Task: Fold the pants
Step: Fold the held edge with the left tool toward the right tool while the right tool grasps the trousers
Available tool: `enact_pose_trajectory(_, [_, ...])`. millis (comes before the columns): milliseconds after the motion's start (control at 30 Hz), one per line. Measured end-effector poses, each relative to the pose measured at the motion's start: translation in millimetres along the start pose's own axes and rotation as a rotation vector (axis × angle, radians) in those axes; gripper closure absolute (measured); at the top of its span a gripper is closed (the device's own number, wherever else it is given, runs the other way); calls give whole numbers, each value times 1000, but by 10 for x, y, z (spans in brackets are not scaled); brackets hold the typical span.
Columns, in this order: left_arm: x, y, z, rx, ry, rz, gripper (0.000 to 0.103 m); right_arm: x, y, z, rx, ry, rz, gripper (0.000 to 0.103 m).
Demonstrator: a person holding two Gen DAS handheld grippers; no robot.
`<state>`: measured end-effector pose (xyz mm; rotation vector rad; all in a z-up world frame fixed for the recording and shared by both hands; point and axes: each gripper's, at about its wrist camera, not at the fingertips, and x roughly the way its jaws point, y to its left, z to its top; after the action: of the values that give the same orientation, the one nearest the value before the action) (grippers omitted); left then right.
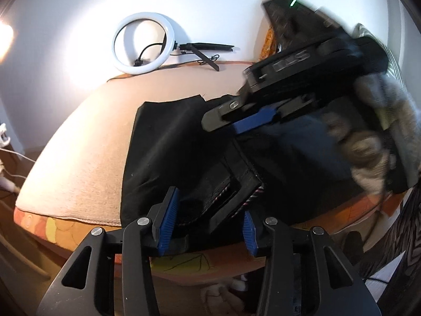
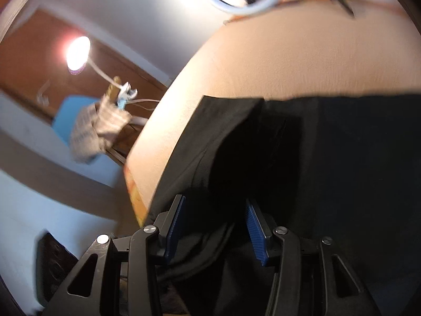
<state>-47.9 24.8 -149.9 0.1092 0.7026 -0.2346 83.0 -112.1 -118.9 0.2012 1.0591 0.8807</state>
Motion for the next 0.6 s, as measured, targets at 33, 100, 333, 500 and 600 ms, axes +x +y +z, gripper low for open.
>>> enact_pose_trajectory(33, [-4, -10, -6, 9, -4, 9, 61, -57, 71, -13, -36, -1, 9, 56])
enact_pose_trajectory(100, [-53, -67, -20, 47, -31, 32, 61, -145, 186, -26, -88, 7, 32, 59])
enact_pose_trajectory(333, [-66, -132, -44, 110, -52, 107, 57, -15, 122, 236, -22, 14, -1, 58])
enact_pose_trajectory(500, [-71, -109, -51, 116, -49, 117, 53, 234, -137, 300, 97, 55, 10, 55])
enact_pose_trajectory(600, [1, -92, -51, 100, -26, 107, 53, 340, -134, 207, 90, 95, 48, 57])
